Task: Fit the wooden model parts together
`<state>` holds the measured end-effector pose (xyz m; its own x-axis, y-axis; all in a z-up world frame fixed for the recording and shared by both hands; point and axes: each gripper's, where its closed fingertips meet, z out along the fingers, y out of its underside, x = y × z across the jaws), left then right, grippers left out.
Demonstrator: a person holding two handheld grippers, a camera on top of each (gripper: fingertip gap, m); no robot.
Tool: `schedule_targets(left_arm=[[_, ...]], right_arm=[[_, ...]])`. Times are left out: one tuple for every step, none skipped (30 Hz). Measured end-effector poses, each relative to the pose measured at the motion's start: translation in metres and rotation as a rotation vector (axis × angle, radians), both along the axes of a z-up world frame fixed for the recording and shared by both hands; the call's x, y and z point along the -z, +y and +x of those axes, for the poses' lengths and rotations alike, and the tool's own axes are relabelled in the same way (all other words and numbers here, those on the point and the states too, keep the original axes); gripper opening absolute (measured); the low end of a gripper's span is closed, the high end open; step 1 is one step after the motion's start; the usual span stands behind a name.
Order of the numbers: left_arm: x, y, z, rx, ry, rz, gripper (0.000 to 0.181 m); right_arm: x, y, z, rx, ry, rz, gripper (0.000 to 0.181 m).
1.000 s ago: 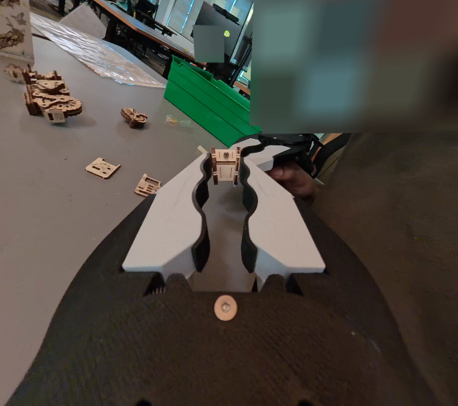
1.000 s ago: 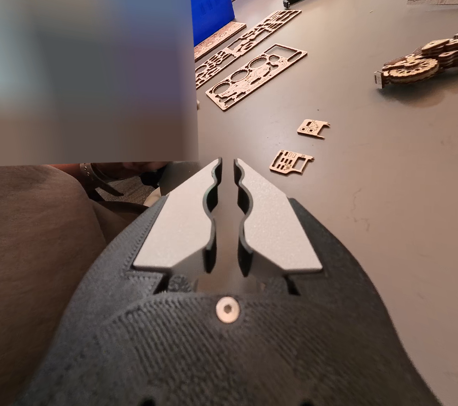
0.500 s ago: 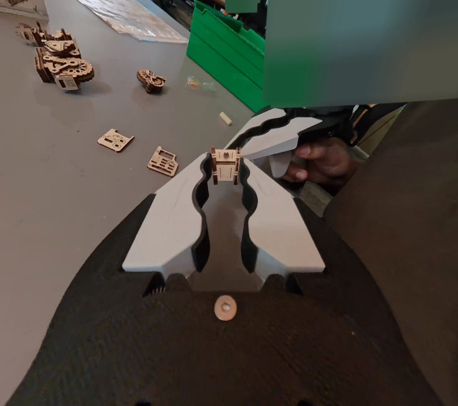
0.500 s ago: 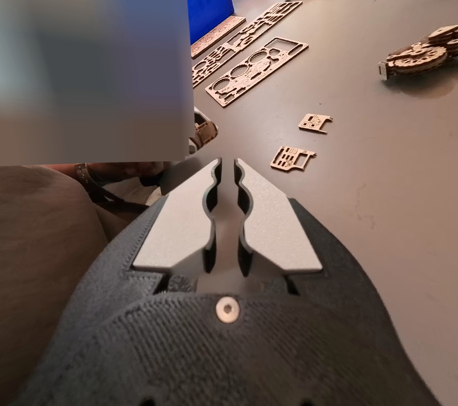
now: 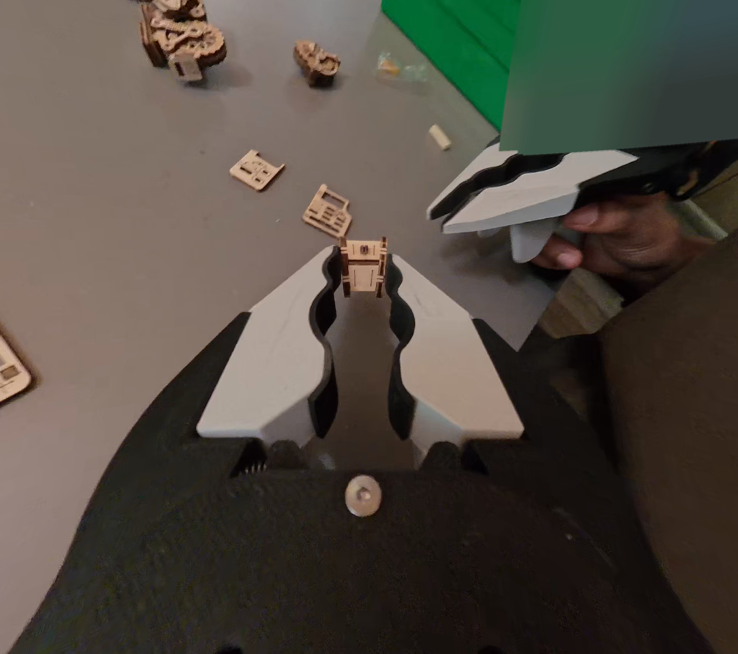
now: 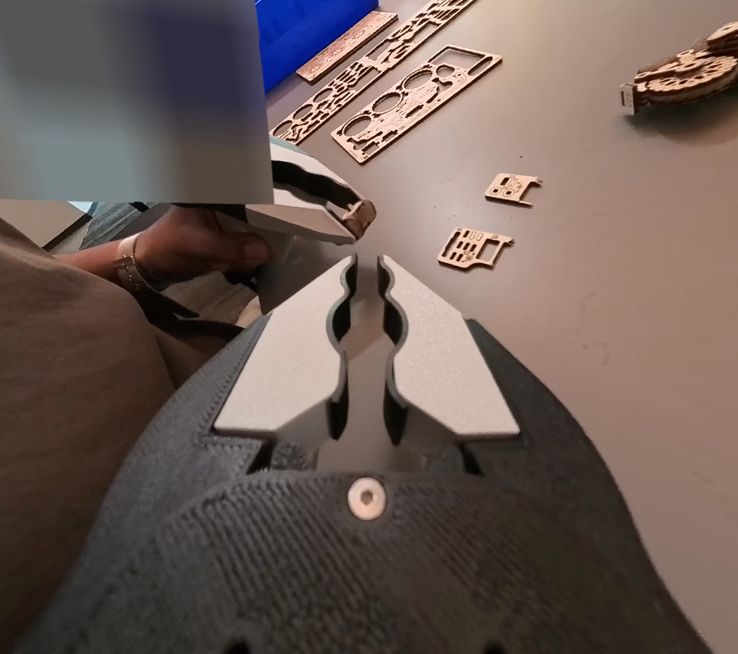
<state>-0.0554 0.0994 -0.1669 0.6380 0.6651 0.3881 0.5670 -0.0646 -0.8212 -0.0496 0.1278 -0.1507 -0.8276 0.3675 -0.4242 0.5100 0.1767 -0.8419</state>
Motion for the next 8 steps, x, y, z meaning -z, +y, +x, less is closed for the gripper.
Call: schedule_targets(left_arm=[[0.005,-0.002,-0.001,-0.003,-0.013,-0.033,0.021],[0.008,-0.003,-0.001,-0.002,-0.022,-0.058,0.021],[0.011,-0.004,-0.001,0.000,-0.031,-0.079,0.021],[0.014,-0.003,0.000,0.005,-0.039,-0.096,0.021],[0.017,-0.002,0.001,0.013,-0.049,-0.115,0.021],[0.020,-0.001,0.002,0.020,-0.058,-0.134,0.021],[0.023,0.000,0.002,0.026,-0.064,-0.152,0.021],[0.025,0.001,0.003,0.035,-0.067,-0.166,0.021]], right_arm=[[0.000,0.000,0.000,-0.001,-0.002,0.001,0.008],[0.001,0.000,0.000,-0.002,-0.003,0.002,0.008],[0.001,-0.001,0.000,-0.003,-0.005,0.002,0.007],[0.001,-0.001,0.000,-0.003,-0.006,0.003,0.008],[0.001,-0.001,0.000,-0.003,-0.007,0.003,0.008],[0.001,-0.001,0.000,-0.003,-0.008,0.004,0.008],[0.001,-0.001,0.000,-0.003,-0.008,0.004,0.008],[0.002,-0.001,0.000,-0.003,-0.009,0.005,0.008]])
